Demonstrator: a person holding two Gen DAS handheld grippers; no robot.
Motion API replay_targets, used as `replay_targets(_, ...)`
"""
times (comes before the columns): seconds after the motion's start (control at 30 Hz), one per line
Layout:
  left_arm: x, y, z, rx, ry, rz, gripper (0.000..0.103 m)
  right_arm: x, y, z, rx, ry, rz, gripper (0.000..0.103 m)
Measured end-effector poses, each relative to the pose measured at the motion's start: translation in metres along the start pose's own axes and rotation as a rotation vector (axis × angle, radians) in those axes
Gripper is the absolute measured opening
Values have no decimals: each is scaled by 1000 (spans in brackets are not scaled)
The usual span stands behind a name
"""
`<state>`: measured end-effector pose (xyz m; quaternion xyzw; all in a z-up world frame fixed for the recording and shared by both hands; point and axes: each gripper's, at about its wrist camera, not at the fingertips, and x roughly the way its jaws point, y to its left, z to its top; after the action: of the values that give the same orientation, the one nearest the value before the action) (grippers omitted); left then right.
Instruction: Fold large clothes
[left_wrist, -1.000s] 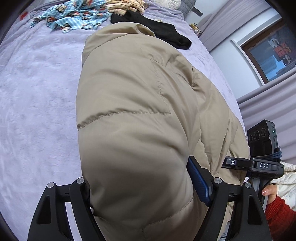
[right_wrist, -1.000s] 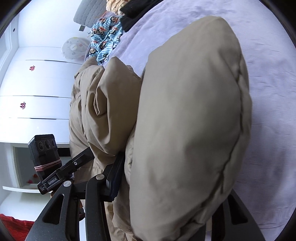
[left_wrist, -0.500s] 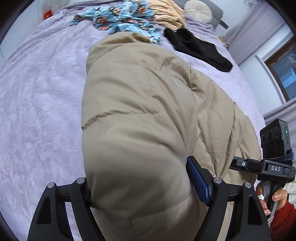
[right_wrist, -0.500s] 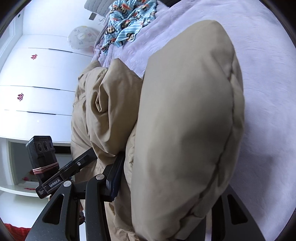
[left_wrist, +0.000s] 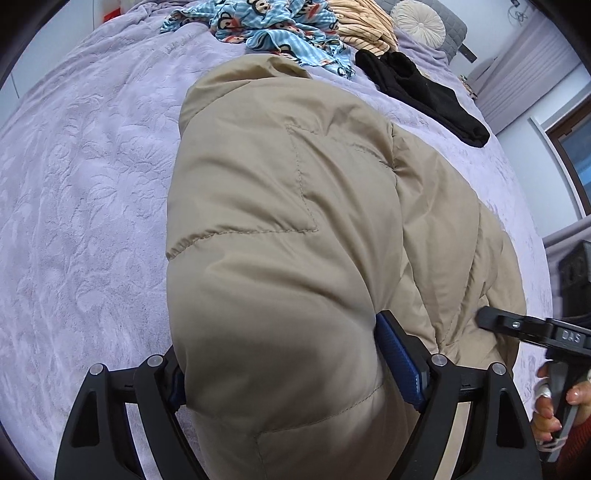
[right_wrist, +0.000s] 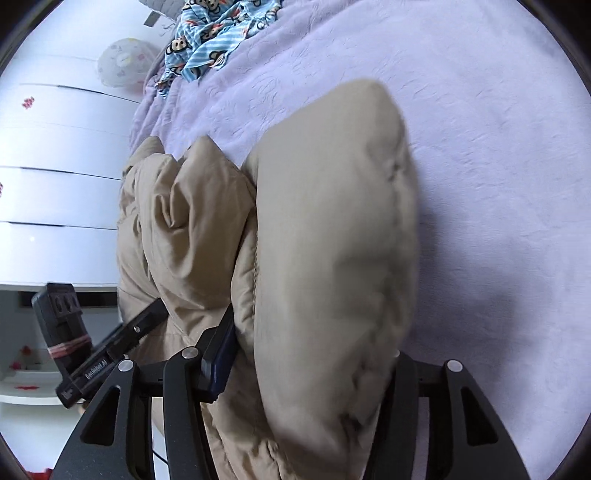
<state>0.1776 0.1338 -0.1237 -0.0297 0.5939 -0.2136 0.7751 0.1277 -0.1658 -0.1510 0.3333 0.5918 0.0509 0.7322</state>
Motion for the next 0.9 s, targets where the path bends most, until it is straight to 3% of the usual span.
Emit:
replay_targets(0.1,-3,-5,-1,2,-3,6,85,-32,14,-9,-55,-99,-147,57)
replay_targets(0.17,-2,-6,-1,5,-6,11,85,-56,22,-15,-71,-190,-199,57)
replay_targets(0.3,-10,-9,1,-1,-6,46,85,-81,38,-20,-111,-267,-149,56)
replay_targets(0.43,-45,-5,15,8,-148,113,85,-56,60,-4,-125,-229,-90,56)
replay_targets(0.57,-57,7,45,5,-241,181,85,-18,76,16,-21,-202,-18,55)
replay_targets(0.6,-52,10,53,6,-244,193,85,-14,73,17,-4,-206,-8,37)
replay_targets(0.67,-30,12,64,8,-190,205,85,-3,77,27,-1,-203,-45,16)
replay_targets(0.8,5,-4,64,42,-122,179,85,15,67,33,-15,-187,-212,14)
replay_targets(0.9,16,-24,61,102,-123,206,85,28,43,34,14,-149,-261,13)
